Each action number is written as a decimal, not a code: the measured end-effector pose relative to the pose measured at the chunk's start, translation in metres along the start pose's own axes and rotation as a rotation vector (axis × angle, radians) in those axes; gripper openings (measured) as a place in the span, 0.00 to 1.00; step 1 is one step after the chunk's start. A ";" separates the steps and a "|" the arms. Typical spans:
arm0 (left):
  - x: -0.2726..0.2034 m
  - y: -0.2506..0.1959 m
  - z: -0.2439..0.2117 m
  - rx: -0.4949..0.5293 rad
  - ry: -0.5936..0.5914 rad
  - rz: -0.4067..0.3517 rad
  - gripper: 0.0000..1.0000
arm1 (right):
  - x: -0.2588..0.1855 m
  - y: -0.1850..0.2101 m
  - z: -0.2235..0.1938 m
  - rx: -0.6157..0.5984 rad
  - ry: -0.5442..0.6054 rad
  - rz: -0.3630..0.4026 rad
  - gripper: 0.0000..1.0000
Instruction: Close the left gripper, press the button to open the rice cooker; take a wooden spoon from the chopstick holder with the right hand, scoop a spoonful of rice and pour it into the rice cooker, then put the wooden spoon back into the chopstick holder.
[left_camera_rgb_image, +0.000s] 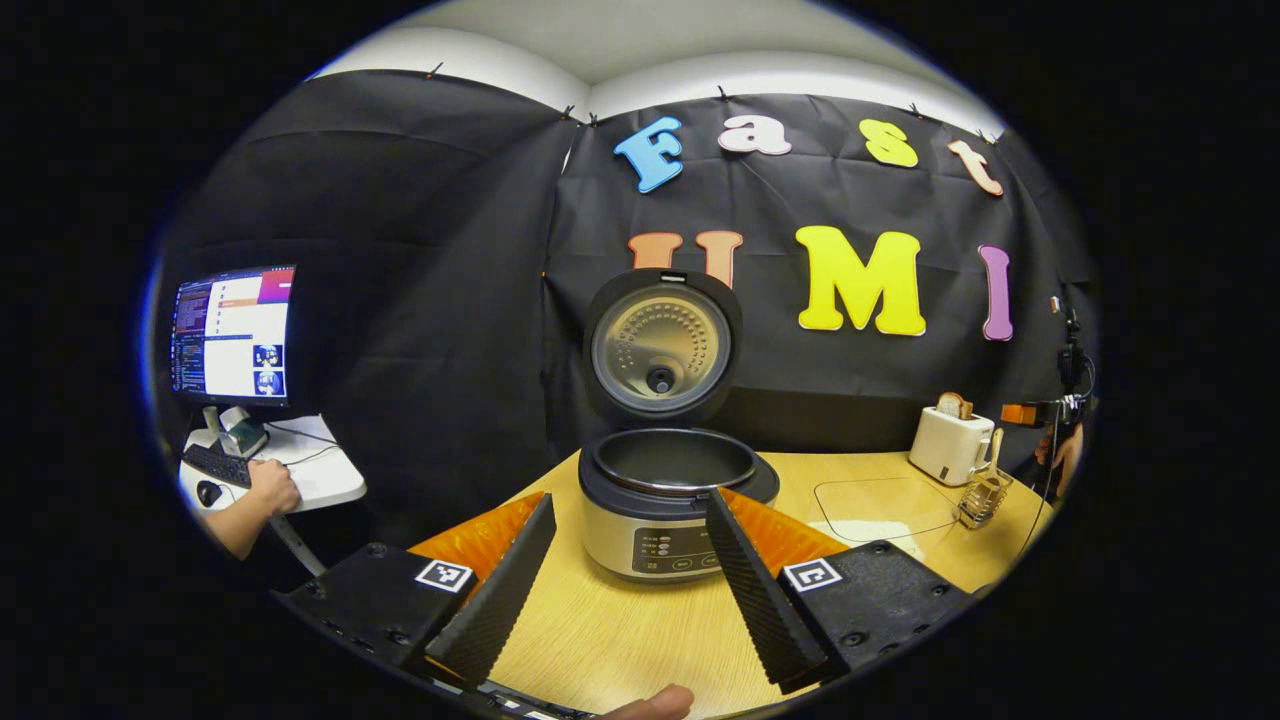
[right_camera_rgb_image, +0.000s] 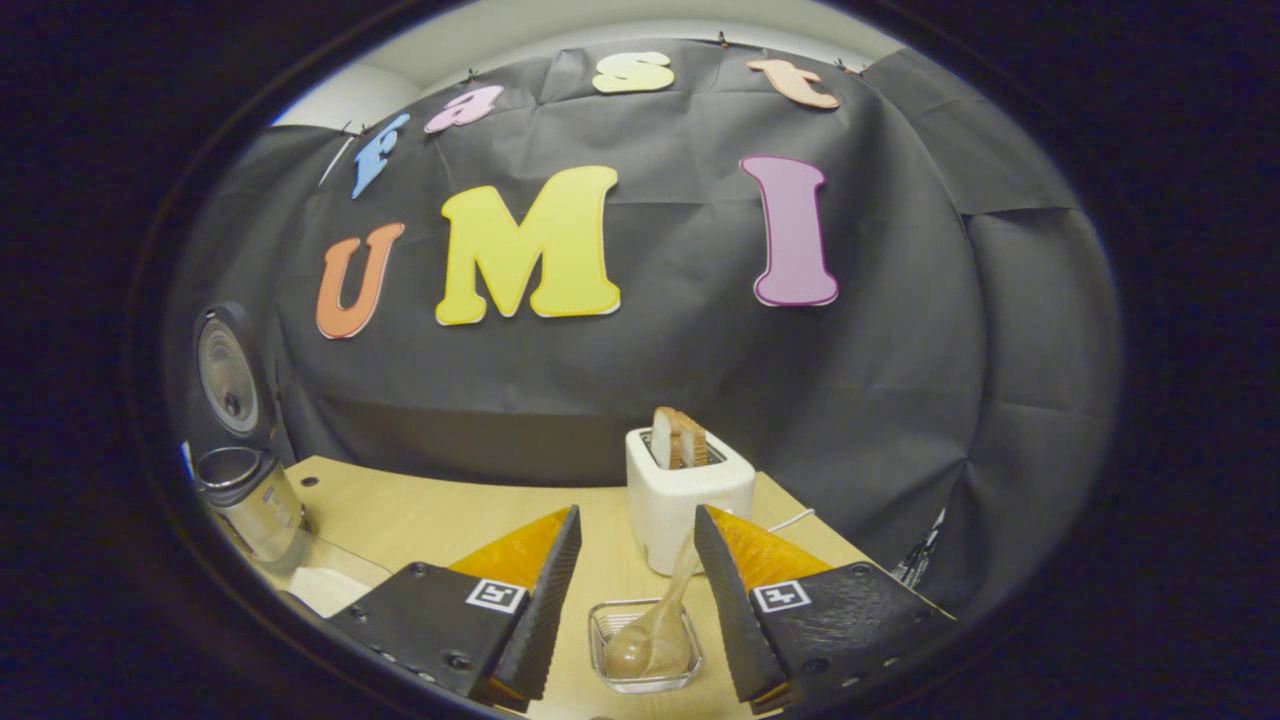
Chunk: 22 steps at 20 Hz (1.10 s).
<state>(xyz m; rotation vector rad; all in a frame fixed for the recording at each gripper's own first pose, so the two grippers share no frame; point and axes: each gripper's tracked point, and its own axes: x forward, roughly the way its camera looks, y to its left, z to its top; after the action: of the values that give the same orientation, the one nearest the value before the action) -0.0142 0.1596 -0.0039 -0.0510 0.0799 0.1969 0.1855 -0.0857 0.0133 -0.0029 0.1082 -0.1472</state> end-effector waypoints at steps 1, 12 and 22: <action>0.002 0.000 0.000 -0.010 0.002 -0.005 0.97 | -0.005 0.002 -0.001 0.000 0.001 0.018 0.75; 0.039 0.001 0.041 -0.081 -0.001 -0.029 0.97 | -0.079 -0.010 -0.001 0.041 -0.062 0.031 0.93; 0.107 -0.019 0.169 0.016 -0.089 -0.016 0.96 | -0.137 0.014 -0.013 0.029 -0.053 0.097 0.96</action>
<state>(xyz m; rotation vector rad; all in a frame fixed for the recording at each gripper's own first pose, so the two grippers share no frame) 0.1069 0.1719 0.1564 -0.0267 -0.0080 0.1823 0.0518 -0.0518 0.0151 0.0270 0.0535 -0.0518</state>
